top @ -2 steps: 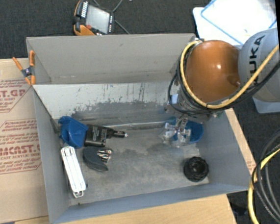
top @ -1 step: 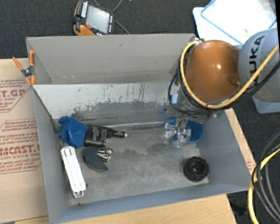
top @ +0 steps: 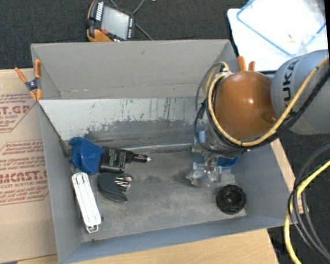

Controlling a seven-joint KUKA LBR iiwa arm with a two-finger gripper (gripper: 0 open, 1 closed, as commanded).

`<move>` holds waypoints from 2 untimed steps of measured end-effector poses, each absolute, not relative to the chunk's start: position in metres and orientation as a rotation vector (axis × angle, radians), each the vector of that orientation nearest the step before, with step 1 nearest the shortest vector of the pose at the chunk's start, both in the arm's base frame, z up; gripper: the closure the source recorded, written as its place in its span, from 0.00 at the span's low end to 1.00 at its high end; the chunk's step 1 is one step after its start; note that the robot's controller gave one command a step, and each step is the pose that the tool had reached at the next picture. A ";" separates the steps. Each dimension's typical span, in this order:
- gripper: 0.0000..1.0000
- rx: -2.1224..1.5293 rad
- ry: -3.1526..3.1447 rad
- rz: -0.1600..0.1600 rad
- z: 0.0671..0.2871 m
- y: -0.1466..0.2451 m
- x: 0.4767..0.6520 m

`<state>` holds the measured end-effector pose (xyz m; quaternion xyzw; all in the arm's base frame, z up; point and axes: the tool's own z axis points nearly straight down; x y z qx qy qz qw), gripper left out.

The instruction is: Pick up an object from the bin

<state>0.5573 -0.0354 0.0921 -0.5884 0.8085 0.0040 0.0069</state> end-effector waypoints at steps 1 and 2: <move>1.00 -1.601 2.680 0.007 0.138 -0.041 0.567; 1.00 -2.104 2.312 0.014 0.096 -0.065 0.577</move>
Offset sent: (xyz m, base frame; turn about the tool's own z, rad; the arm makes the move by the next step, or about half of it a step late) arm 0.0237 -0.0426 -0.0132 -0.3032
